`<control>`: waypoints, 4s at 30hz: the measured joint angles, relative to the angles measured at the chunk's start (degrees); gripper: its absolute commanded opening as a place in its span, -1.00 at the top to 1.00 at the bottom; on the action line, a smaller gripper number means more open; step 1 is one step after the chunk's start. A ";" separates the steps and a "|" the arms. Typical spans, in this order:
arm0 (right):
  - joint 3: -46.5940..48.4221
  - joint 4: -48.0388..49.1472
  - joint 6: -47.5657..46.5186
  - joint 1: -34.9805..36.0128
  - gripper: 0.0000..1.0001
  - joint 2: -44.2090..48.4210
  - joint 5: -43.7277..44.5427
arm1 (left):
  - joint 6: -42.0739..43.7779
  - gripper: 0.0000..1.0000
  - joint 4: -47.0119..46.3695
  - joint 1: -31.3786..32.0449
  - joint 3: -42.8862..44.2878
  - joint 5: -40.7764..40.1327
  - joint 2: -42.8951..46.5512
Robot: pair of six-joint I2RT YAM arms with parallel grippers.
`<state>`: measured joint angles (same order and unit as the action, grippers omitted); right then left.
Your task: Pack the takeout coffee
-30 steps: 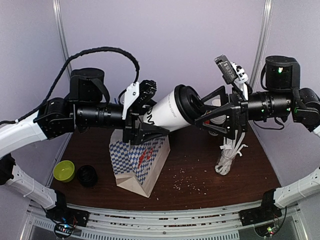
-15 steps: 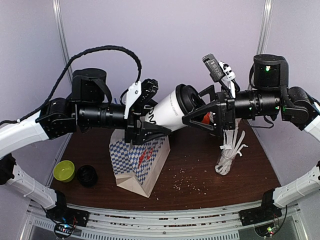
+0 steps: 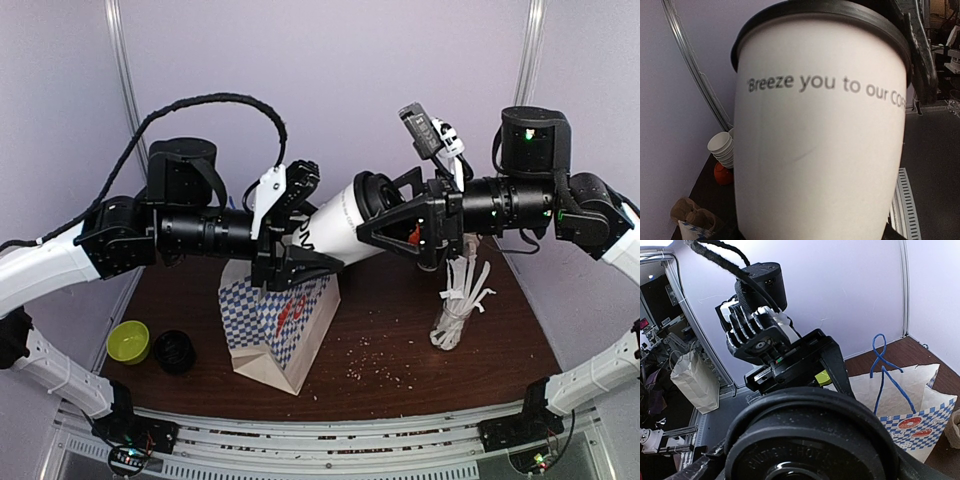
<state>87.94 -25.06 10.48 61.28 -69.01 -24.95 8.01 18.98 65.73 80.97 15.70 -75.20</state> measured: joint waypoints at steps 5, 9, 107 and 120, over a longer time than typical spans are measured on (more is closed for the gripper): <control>0.00 0.02 0.02 0.00 -0.76 -0.04 -0.02 | -0.02 -0.12 0.00 0.00 0.02 0.00 0.00; 0.00 -0.02 0.00 0.00 -0.66 -0.07 -0.07 | -0.04 -0.30 0.11 0.00 0.00 0.00 0.00; 17.99 -15.43 -8.02 -2.54 -0.56 -10.97 30.67 | -11.45 1.00 19.91 -12.02 -3.56 -28.68 3.15; 4.70 -14.12 -8.02 -2.32 -0.54 -2.03 19.08 | -4.50 1.00 7.54 -0.50 -14.25 -44.78 8.24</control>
<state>92.64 -39.18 2.46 58.96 -71.05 -5.87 3.51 26.52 65.23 66.72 -29.08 -66.96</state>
